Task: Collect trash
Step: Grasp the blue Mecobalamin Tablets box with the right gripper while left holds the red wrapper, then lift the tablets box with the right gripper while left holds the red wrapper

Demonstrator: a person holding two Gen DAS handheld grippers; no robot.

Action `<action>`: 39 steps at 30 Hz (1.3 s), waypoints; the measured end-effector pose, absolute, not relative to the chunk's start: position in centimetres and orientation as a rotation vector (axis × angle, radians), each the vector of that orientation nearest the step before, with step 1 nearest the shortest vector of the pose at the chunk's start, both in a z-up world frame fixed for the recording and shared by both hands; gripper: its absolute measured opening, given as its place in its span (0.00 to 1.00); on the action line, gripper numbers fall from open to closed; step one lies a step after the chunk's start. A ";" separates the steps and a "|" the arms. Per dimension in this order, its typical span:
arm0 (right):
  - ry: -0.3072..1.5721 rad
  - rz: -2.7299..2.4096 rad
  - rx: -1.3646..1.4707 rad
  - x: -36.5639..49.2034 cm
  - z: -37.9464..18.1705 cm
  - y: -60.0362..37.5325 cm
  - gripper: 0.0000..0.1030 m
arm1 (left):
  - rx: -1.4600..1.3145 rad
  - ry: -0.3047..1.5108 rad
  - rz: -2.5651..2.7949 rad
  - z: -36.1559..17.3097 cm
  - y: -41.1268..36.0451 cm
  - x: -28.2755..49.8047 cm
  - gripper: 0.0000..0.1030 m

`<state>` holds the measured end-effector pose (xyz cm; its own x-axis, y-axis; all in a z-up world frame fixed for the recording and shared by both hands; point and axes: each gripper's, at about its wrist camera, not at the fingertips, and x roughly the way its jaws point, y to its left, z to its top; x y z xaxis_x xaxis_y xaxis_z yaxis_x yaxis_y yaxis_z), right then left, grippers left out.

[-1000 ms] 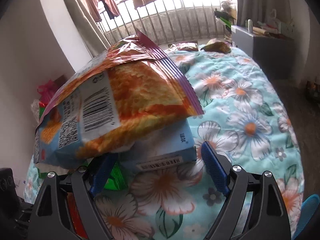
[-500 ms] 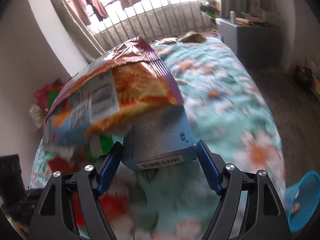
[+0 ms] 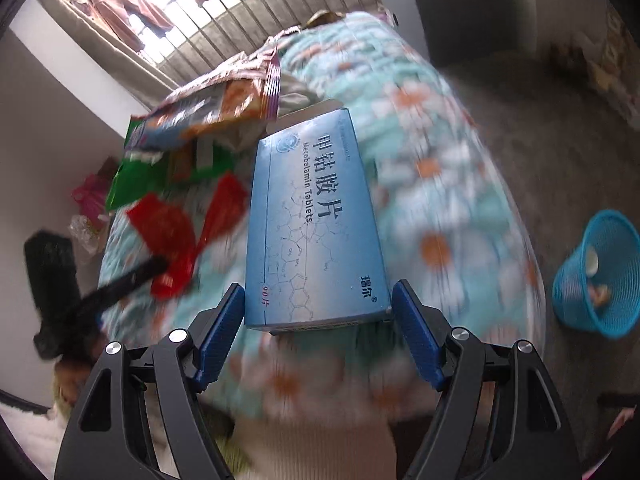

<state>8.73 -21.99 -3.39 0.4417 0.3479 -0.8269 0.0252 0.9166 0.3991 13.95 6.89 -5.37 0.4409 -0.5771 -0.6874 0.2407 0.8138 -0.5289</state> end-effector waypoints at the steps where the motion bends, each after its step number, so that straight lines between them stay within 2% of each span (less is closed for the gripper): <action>1: 1.117 0.214 0.379 8.1 -3.4 -21.9 0.72 | -0.378 0.993 -0.525 -5.3 6.8 13.6 0.07; 6: 1.136 0.201 0.323 6.1 -2.3 -21.6 0.73 | -0.373 0.992 -0.528 -4.7 6.7 12.3 0.07; 9: 1.095 0.170 0.288 6.4 -1.4 -21.4 0.80 | -0.366 0.985 -0.527 -4.4 6.5 11.7 0.07; 18: 1.105 0.124 0.108 10.1 -1.6 -17.8 0.82 | -0.302 0.949 -0.522 -4.0 6.2 11.4 0.07; 29: 1.167 0.081 0.092 11.7 -3.6 -17.3 0.82 | -0.207 0.921 -0.503 -3.7 4.9 11.4 0.07; 31: 1.167 0.080 0.100 11.7 -3.7 -17.3 0.82 | -0.197 0.919 -0.499 -3.7 4.8 11.4 0.07; 39: 1.167 0.074 0.119 11.7 -3.9 -17.6 0.70 | -0.175 0.909 -0.487 -3.6 3.9 11.5 0.07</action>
<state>11.69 -17.65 -3.85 0.3916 0.1195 -0.9124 0.0036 0.9913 0.1314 11.52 3.93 -3.56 0.5151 -0.4755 -0.7131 0.3305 0.8778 -0.3467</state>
